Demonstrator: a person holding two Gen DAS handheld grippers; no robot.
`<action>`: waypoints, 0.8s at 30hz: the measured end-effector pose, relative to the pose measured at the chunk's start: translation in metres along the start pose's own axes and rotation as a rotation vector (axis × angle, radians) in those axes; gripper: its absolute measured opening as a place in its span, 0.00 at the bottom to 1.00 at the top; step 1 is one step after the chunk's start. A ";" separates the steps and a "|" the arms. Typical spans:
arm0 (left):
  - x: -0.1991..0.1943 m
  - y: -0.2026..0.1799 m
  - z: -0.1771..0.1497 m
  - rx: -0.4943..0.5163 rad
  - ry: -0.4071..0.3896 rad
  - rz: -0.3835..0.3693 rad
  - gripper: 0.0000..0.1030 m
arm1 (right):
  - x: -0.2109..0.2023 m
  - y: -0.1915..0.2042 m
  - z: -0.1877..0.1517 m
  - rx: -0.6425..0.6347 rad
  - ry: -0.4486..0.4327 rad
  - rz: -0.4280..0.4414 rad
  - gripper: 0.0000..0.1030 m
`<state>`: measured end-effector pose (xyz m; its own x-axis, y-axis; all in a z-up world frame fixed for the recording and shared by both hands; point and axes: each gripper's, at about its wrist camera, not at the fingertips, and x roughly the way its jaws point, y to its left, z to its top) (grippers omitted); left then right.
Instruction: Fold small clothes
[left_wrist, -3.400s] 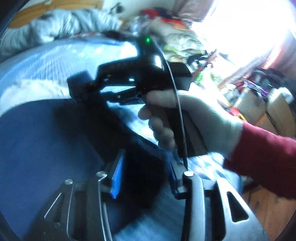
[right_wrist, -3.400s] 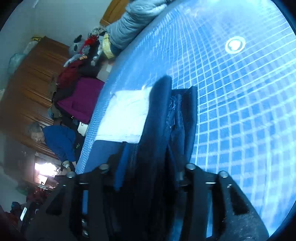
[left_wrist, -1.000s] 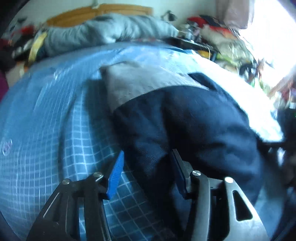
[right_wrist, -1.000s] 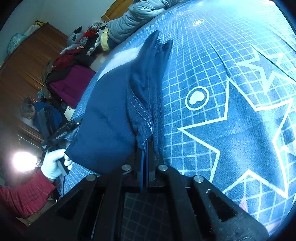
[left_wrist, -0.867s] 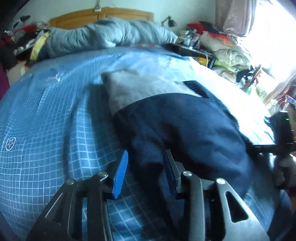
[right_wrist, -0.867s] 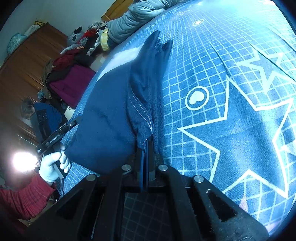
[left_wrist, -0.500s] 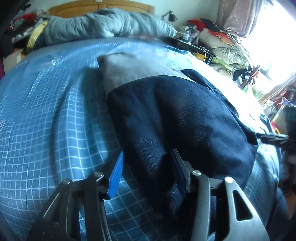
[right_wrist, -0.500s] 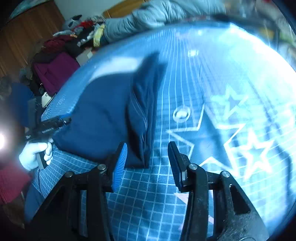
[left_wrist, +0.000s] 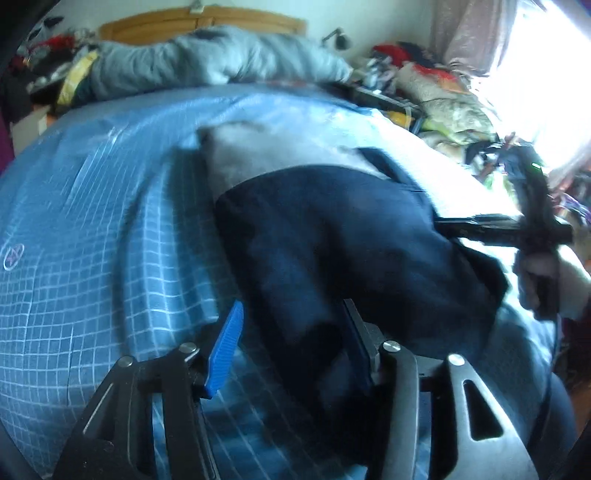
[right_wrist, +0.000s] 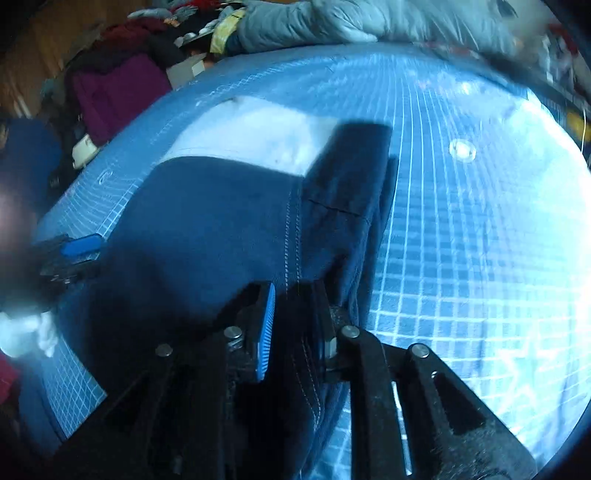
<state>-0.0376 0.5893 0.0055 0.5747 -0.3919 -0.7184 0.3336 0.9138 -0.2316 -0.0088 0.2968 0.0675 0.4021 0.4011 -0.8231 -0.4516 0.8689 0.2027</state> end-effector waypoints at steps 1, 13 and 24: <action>-0.010 -0.009 -0.004 0.017 -0.023 -0.022 0.52 | -0.009 0.005 0.006 -0.011 -0.023 0.013 0.21; -0.004 -0.021 -0.027 0.035 0.034 -0.054 0.56 | 0.120 0.074 0.113 -0.029 0.148 0.222 0.08; 0.000 -0.004 -0.034 -0.040 0.056 -0.108 0.68 | 0.103 0.105 0.128 -0.044 0.081 0.269 0.11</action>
<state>-0.0645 0.5892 -0.0159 0.4940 -0.4829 -0.7230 0.3606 0.8705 -0.3350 0.0878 0.4665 0.0717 0.1987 0.5895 -0.7830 -0.5680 0.7203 0.3982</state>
